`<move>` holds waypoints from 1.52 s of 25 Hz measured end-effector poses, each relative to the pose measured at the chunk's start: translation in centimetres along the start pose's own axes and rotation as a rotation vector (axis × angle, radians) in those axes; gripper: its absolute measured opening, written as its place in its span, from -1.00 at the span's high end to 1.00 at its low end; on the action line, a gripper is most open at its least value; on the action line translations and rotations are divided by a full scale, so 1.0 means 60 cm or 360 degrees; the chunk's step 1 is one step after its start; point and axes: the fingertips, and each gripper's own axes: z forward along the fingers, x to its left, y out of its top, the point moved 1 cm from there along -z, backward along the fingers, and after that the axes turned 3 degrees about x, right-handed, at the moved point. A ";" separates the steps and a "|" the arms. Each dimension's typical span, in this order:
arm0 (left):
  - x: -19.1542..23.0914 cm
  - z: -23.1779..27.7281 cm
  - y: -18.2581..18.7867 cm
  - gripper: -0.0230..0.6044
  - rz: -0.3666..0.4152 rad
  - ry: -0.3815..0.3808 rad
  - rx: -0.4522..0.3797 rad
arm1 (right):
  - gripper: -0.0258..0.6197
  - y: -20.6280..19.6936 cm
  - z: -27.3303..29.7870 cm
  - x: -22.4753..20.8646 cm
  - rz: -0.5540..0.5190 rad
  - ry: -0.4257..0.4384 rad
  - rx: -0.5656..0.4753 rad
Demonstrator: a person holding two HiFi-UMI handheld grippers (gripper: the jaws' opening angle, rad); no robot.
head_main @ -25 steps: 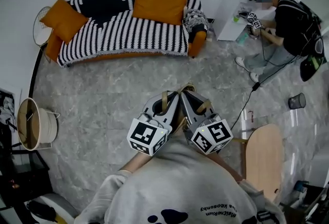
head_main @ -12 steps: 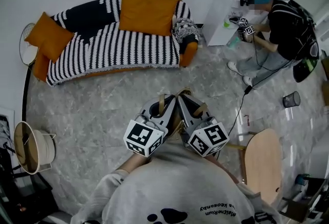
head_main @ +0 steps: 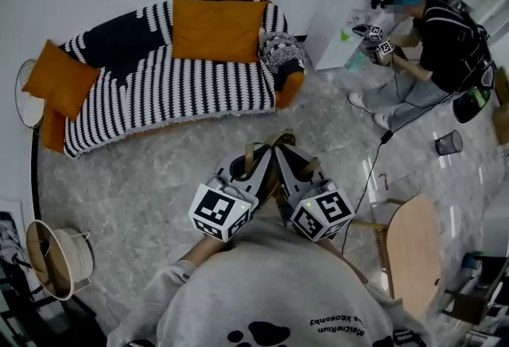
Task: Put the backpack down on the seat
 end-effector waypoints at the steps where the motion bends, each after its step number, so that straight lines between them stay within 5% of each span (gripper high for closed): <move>1: 0.007 0.005 0.000 0.87 -0.0006 -0.0013 0.0005 | 0.82 0.000 0.007 -0.004 0.0003 -0.0008 0.0004; 11: 0.061 0.022 -0.008 0.87 -0.0083 -0.0059 0.0030 | 0.82 -0.005 0.065 -0.019 0.0019 -0.0049 0.0063; 24: 0.167 0.054 0.008 0.87 -0.0114 0.0141 0.0020 | 0.82 0.001 0.183 -0.045 0.0058 0.0146 0.0145; 38: 0.342 0.286 0.054 0.87 -0.0189 0.0241 0.0068 | 0.82 0.075 0.398 -0.255 0.0081 0.0222 0.0248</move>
